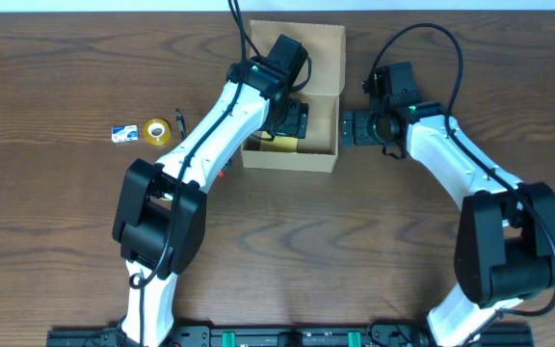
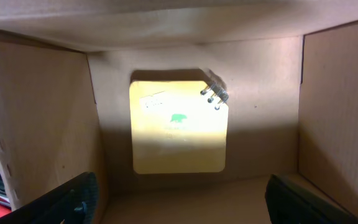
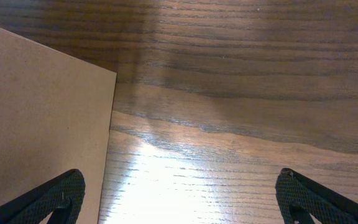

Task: Pack container
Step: 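Lower the notepad into the box and open the left gripper, then lift the left gripper out of the box and move to the red stapler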

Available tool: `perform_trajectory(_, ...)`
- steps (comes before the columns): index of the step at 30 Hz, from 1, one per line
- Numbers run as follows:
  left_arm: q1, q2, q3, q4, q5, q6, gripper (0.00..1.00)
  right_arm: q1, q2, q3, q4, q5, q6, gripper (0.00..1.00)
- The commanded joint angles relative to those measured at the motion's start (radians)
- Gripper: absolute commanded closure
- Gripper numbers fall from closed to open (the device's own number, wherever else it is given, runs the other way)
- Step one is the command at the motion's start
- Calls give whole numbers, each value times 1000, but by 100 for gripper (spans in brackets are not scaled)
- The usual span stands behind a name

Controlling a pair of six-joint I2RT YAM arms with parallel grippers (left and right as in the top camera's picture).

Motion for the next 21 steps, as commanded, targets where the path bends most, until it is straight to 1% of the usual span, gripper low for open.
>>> perform_trajectory(1, 4, -27, 90, -14, 0, 48, 12, -5, 0, 0, -1, -3, 11, 1)
perform_trajectory(4, 10, -40, 181, -62, -2, 89, 13, -5, 0, 0, -1, -3, 11, 1)
perform_trajectory(6, 16, -48, 262, -123, -18, 108, 13, -5, 0, 0, -1, -3, 11, 1)
perform_trajectory(9, 23, -55, 384, -232, -89, 107, 14, -5, 0, 0, -1, -3, 11, 1)
perform_trajectory(13, 33, -57, 503, -353, -156, 99, 13, -5, 0, 0, 0, -3, 11, 1)
perform_trajectory(17, 56, -59, 599, -480, -205, -10, 16, -5, 0, 0, -1, -3, 11, 1)
perform_trajectory(21, 100, -70, 638, -621, -276, -197, 17, -5, 0, 0, -1, -3, 11, 1)
